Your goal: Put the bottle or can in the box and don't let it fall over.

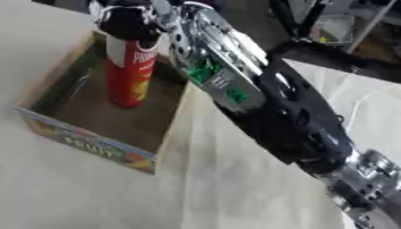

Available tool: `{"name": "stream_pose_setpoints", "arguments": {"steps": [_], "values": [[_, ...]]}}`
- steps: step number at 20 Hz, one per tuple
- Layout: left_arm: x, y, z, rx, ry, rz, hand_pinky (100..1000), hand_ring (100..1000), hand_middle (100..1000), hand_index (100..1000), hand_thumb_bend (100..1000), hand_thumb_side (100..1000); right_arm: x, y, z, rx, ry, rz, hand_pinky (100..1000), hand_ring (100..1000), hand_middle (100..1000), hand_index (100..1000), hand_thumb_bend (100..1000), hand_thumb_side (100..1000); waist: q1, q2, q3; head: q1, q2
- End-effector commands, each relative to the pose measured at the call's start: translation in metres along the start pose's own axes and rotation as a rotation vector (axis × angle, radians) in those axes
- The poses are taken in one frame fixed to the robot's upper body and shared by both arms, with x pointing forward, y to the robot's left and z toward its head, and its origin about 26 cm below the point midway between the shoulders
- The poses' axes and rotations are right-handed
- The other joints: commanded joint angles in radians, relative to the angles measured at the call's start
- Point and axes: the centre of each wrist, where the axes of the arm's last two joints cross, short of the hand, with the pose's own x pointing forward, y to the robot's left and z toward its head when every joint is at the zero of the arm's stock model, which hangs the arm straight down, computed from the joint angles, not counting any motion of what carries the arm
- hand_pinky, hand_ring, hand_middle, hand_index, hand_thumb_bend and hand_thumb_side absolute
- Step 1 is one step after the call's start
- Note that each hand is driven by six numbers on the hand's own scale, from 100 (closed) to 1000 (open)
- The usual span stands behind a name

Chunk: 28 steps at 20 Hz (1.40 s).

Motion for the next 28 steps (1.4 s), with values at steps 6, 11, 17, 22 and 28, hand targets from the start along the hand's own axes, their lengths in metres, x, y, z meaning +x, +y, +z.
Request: {"name": "stream_pose_setpoints", "arguments": {"steps": [6, 11, 17, 22, 28], "values": [[0.008, 0.000, -0.003, -0.018, -0.022, -0.018, 523, 809, 694, 827, 100, 669, -0.002, -0.014, -0.001, -0.014, -0.014, 0.132, 729, 934, 933, 896, 100, 677, 0.013, -0.016, -0.003, 0.015, -0.007], [0.007, 0.000, -0.003, -0.015, -0.019, -0.018, 523, 809, 694, 827, 100, 671, 0.000, -0.024, 0.003, -0.045, -0.028, 0.137, 712, 929, 940, 907, 100, 688, 0.015, -0.016, -0.006, 0.022, -0.009], [0.006, 0.000, 0.000, -0.007, -0.011, -0.017, 523, 808, 692, 827, 100, 672, 0.001, -0.041, 0.009, -0.123, -0.030, 0.076, 607, 897, 931, 903, 100, 567, 0.020, -0.019, -0.019, 0.028, -0.006], [0.005, 0.003, 0.006, 0.021, -0.001, -0.024, 523, 808, 691, 826, 100, 666, -0.018, -0.072, 0.013, -0.327, -0.026, -0.040, 491, 836, 898, 869, 100, 512, 0.035, -0.032, -0.052, 0.058, 0.006], [0.002, 0.005, 0.017, 0.073, 0.023, -0.028, 523, 808, 691, 826, 100, 663, -0.069, -0.088, 0.024, -0.499, 0.049, -0.182, 479, 824, 901, 875, 100, 571, 0.064, -0.053, -0.118, 0.095, 0.034]]}}
